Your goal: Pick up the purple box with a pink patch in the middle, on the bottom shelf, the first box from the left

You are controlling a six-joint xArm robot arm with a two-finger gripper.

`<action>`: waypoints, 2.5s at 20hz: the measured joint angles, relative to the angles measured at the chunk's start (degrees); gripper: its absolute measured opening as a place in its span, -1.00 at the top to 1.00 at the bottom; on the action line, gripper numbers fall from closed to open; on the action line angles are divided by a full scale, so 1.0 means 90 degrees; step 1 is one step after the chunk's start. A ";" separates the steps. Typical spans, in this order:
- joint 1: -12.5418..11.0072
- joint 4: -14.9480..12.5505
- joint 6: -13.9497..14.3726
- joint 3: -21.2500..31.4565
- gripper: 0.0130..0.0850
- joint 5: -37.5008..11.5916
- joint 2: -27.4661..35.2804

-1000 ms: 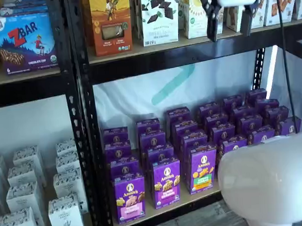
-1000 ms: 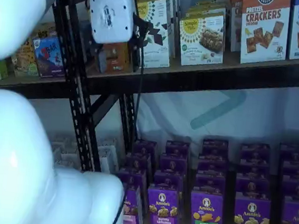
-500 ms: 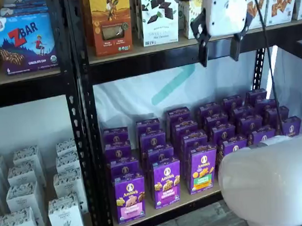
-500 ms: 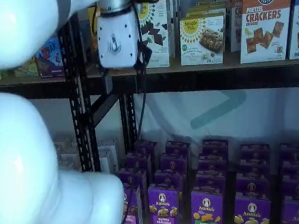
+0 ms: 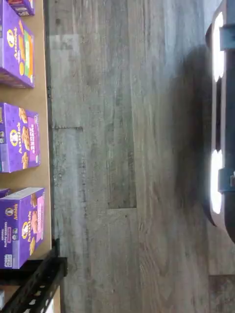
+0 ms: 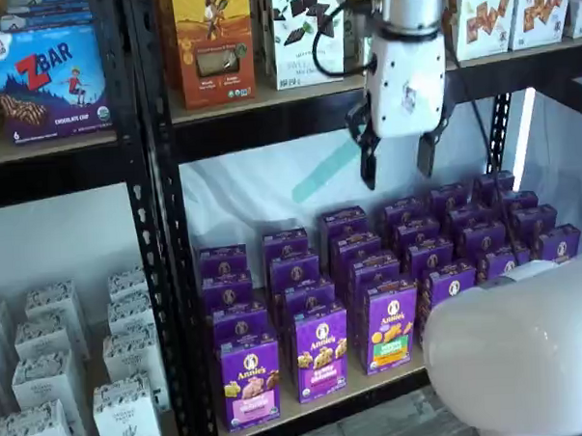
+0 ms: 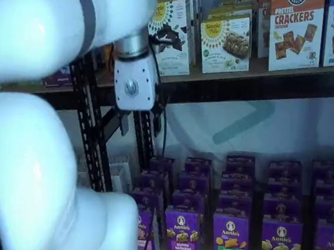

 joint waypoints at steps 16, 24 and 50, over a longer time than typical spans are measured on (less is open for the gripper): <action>0.0570 0.0132 0.0430 0.1625 -1.00 -0.3042 0.1265; 0.0831 -0.0075 0.0772 0.1856 -1.00 -0.4370 0.2331; 0.0845 0.0504 0.0210 0.0843 -1.00 -0.6716 0.5615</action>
